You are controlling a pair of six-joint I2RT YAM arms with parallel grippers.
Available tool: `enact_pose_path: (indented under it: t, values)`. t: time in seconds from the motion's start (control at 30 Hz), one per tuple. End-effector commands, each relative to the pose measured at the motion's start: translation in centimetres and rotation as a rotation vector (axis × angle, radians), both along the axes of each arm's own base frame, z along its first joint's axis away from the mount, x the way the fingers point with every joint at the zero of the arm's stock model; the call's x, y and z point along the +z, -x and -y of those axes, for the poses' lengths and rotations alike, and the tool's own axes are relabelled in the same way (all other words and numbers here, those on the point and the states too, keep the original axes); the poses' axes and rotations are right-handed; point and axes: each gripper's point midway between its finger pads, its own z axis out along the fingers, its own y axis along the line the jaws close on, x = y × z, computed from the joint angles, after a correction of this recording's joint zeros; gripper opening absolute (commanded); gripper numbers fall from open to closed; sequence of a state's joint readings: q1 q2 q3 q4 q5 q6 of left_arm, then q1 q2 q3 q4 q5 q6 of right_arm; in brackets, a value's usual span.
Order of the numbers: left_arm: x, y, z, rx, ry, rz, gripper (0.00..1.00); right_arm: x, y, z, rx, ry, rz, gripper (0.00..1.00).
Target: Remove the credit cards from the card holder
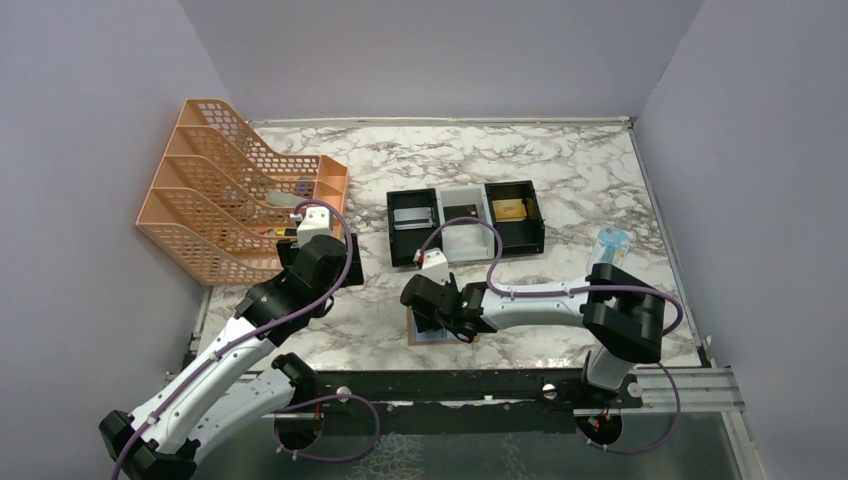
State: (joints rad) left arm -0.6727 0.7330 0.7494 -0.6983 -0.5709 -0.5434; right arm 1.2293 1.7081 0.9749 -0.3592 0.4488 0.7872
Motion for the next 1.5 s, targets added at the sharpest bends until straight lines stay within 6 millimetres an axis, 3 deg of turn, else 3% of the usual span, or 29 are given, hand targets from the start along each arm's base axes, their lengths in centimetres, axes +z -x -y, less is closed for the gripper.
enact_pose_path:
  t: [0.0, 0.17, 0.53, 0.73, 0.9, 1.03, 1.47]
  values:
    - [0.0, 0.1, -0.3, 0.007, 0.001, 0.001, 0.99, -0.9, 0.1, 1.0, -0.022, 0.034, 0.007, 0.53]
    - [-0.3, 0.2, -0.1, 0.003, 0.004, -0.009, 0.99, -0.6, 0.3, 0.9, -0.006, 0.0, 0.009, 0.39]
    - [-0.7, 0.4, 1.3, -0.065, 0.043, -0.038, 0.99, -0.7, 0.9, 0.5, 0.023, -0.108, -0.043, 0.22]
    - [-0.9, 1.4, 5.6, -0.223, 0.226, -0.066, 0.99, -0.1, 0.7, 0.3, 0.034, -0.232, -0.087, 0.16]
    - [-2.4, 3.4, 11.6, -0.443, 0.486, -0.131, 0.99, -0.1, 0.9, 0.6, 0.043, -0.35, -0.167, 0.15]
    - [-3.3, 4.3, 14.6, -0.531, 0.644, -0.161, 0.99, -0.1, 0.6, 1.3, 0.027, -0.432, -0.186, 0.15]
    - [-5.2, 6.5, 19.0, -0.594, 0.739, -0.171, 0.96, -1.5, 0.6, 2.9, -0.069, -0.553, -0.233, 0.18]
